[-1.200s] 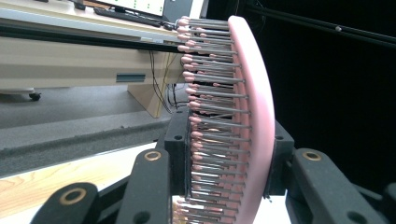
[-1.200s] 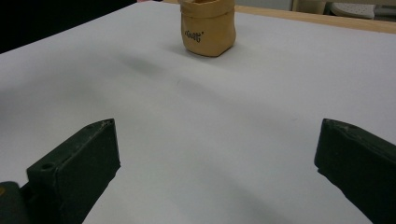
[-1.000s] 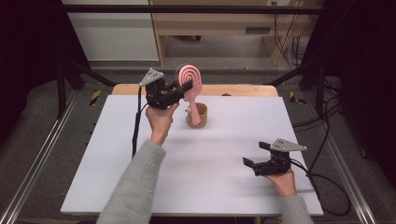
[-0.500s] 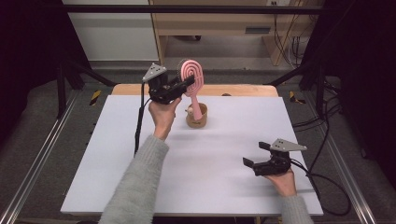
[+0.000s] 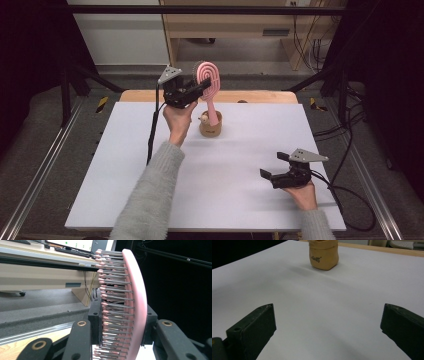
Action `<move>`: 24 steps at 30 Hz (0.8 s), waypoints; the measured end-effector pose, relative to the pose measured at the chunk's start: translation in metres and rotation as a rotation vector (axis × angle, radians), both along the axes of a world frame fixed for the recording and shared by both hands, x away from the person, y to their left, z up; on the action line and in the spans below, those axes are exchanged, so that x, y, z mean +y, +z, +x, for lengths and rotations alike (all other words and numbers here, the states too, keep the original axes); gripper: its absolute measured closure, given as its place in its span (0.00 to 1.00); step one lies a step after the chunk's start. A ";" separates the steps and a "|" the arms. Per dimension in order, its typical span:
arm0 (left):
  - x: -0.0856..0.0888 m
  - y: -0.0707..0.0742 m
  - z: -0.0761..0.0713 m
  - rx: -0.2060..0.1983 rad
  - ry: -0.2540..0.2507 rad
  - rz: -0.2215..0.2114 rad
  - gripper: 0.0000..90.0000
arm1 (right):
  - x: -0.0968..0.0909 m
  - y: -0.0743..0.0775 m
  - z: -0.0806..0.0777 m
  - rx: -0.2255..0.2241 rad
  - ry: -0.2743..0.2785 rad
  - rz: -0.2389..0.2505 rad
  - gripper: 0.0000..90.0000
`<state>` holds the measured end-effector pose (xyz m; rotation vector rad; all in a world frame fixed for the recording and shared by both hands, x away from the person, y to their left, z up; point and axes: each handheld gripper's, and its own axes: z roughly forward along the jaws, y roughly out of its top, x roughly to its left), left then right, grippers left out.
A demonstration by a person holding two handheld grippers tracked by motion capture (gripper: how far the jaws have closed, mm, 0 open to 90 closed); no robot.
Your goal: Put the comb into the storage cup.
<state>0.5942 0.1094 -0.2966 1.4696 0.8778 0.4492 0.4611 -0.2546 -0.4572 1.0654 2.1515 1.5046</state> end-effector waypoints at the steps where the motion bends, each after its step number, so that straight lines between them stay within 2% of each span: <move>1: -0.001 0.000 0.001 0.002 0.002 0.000 0.70 | 0.000 0.000 0.000 0.000 0.000 0.000 0.00; 13: -0.005 -0.004 0.013 0.014 0.019 -0.019 0.70 | 0.000 0.000 0.000 0.003 0.001 -0.003 0.00; 17: -0.007 -0.005 0.017 0.016 0.029 -0.001 0.70 | 0.000 0.000 0.000 0.003 0.001 -0.006 0.00; 24: -0.009 -0.006 0.022 0.020 0.036 -0.005 0.70 | 0.000 -0.001 0.000 0.001 0.000 -0.005 0.00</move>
